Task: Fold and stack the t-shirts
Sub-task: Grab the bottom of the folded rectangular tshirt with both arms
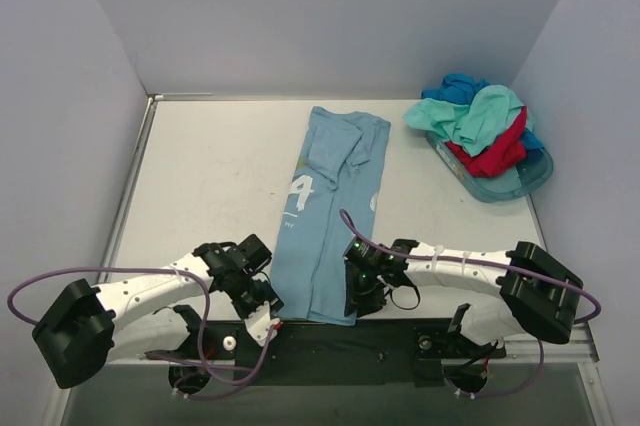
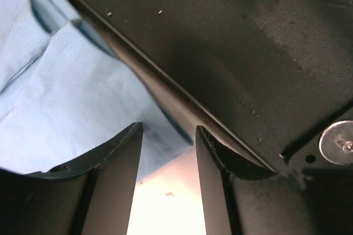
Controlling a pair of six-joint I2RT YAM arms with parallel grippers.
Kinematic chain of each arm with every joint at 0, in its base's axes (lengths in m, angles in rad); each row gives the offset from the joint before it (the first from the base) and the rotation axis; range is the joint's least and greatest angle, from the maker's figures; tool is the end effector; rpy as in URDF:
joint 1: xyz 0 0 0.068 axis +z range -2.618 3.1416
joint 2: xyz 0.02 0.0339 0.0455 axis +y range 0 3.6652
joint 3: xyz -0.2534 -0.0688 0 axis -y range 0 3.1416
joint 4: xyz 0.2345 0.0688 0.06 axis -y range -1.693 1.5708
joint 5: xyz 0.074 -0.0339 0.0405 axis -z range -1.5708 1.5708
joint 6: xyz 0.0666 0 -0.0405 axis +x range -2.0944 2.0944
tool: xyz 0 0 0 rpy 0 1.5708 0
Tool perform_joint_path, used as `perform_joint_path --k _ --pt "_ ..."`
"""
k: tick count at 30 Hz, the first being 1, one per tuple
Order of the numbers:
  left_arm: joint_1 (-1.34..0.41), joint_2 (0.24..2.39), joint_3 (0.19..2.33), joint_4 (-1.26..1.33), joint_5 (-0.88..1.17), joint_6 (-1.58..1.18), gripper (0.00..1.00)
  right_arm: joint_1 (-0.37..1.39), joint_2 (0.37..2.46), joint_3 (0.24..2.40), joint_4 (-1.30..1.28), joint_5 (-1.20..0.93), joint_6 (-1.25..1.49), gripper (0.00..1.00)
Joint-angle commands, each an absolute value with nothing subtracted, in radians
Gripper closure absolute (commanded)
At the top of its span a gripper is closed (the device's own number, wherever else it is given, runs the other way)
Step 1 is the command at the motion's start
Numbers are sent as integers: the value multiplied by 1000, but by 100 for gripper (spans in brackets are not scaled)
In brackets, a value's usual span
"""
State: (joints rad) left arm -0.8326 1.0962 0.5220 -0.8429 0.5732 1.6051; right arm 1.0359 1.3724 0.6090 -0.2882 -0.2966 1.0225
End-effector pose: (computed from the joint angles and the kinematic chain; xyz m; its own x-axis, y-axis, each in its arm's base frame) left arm 0.0766 -0.1379 0.1335 0.6997 0.4786 -0.5304 0.6414 -0.7478 0.1714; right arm 0.1103 0.2244 0.1236 -0.9959 -0.0798 -0.0421 -0.0897 0.8265 0.5557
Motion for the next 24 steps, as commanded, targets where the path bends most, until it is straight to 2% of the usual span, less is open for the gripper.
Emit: perform_joint_path --k 1,4,9,11,12,13,17,20,24 --pt "-882 1094 480 -730 592 1566 49 1048 1387 594 -253 -302 1078 73" --pt "-885 1106 471 -664 563 1531 56 1052 1414 604 -229 -307 1085 77" --pt "-885 1103 465 -600 482 1488 67 1058 1417 609 -227 -311 1077 97" --pt "-884 1103 465 -598 469 1488 81 1060 1399 604 -233 -305 1080 100" --pt "-884 1100 471 -613 469 1489 93 1060 1382 603 -244 -302 1078 100" --pt "-884 1097 479 -627 479 1491 100 1060 1371 604 -247 -302 1077 100" --pt "-884 1086 578 -774 547 1444 100 1060 1327 646 -320 -299 1051 100" --pt "-850 1091 704 -828 613 1246 100 1042 1276 673 -371 -299 1031 100" --pt "-729 1155 823 -822 684 1108 100 895 1203 701 -390 -305 988 100"
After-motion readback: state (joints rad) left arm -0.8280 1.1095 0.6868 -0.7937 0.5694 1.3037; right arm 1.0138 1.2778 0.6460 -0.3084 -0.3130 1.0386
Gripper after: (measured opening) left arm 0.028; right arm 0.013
